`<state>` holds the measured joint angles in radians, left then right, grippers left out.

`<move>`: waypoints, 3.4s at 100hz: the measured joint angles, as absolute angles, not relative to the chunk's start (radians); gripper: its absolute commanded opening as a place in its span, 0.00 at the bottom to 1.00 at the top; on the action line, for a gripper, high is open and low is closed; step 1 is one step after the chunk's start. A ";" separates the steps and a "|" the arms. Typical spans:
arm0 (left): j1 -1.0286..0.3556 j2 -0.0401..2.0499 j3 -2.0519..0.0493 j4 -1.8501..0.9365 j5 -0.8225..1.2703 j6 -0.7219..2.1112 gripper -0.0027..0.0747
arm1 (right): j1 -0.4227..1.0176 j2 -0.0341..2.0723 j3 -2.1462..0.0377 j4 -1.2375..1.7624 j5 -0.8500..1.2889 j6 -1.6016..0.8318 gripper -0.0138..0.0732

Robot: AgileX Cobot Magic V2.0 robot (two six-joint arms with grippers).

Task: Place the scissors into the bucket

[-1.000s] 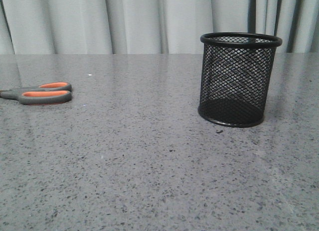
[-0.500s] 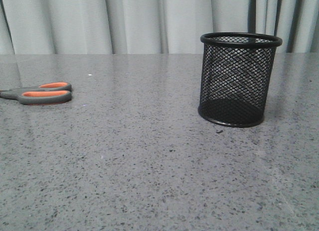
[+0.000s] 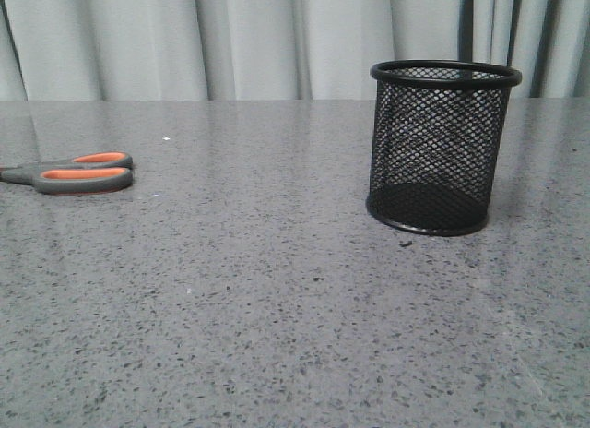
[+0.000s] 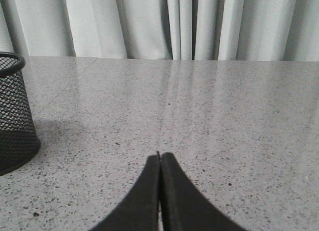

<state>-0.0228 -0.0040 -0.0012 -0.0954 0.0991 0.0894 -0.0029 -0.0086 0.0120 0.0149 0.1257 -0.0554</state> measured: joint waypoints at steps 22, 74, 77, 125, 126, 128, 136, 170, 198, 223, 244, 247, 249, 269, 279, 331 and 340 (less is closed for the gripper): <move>-0.023 -0.004 -0.001 -0.173 0.099 0.089 0.01 | -0.003 -0.009 0.012 0.047 0.104 -0.055 0.08; -0.023 -0.004 -0.001 -0.699 0.090 0.089 0.01 | -0.003 -0.009 0.012 0.540 0.084 -0.055 0.08; -0.023 -0.004 -0.001 -0.717 0.090 0.089 0.01 | -0.003 -0.009 0.012 0.551 0.091 -0.054 0.08; -0.023 0.139 -0.357 -0.438 0.372 0.089 0.01 | -0.003 0.204 -0.303 0.422 0.395 -0.054 0.10; -0.023 0.146 -0.376 -0.429 0.389 0.089 0.01 | -0.003 0.221 -0.311 0.417 0.409 -0.054 0.10; -0.023 0.169 -0.396 -0.403 0.414 0.089 0.01 | -0.003 0.237 -0.334 0.404 0.430 -0.054 0.10; -0.023 0.264 -0.510 -0.325 0.511 0.094 0.01 | -0.003 0.338 -0.423 0.352 0.508 -0.056 0.10; -0.023 0.519 -0.764 -0.291 0.785 0.176 0.01 | 0.032 0.584 -0.634 0.319 0.673 -0.140 0.20; -0.023 0.561 -0.767 -0.451 0.802 0.306 0.25 | 0.057 0.614 -0.638 0.338 0.677 -0.148 0.62; -0.023 0.589 -0.770 -0.485 0.820 0.327 0.54 | 0.057 0.614 -0.638 0.353 0.677 -0.148 0.62; -0.023 0.663 -0.832 -0.499 0.912 0.411 0.53 | 0.057 0.614 -0.638 0.356 0.677 -0.148 0.62; -0.023 0.680 -0.847 -0.499 0.932 0.427 0.53 | 0.057 0.614 -0.638 0.356 0.677 -0.148 0.62; -0.023 0.694 -0.860 -0.499 0.941 0.438 0.53 | 0.057 0.614 -0.638 0.356 0.677 -0.148 0.62; -0.023 0.876 -1.024 -0.487 1.112 0.537 0.53 | 0.057 0.614 -0.638 0.358 0.677 -0.150 0.62; -0.023 0.978 -1.115 -0.454 1.199 0.575 0.53 | 0.057 0.614 -0.638 0.358 0.682 -0.150 0.62; -0.069 1.390 -1.345 -0.334 1.246 1.166 0.53 | 0.058 0.614 -0.638 0.358 0.696 -0.170 0.62; -0.095 1.457 -1.369 -0.318 1.246 1.247 0.53 | 0.058 0.614 -0.638 0.358 0.696 -0.173 0.62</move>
<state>-0.0949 1.4566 -1.3693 -0.3176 1.2464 1.2471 0.0584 0.6143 -0.6383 0.3577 0.6957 -0.1730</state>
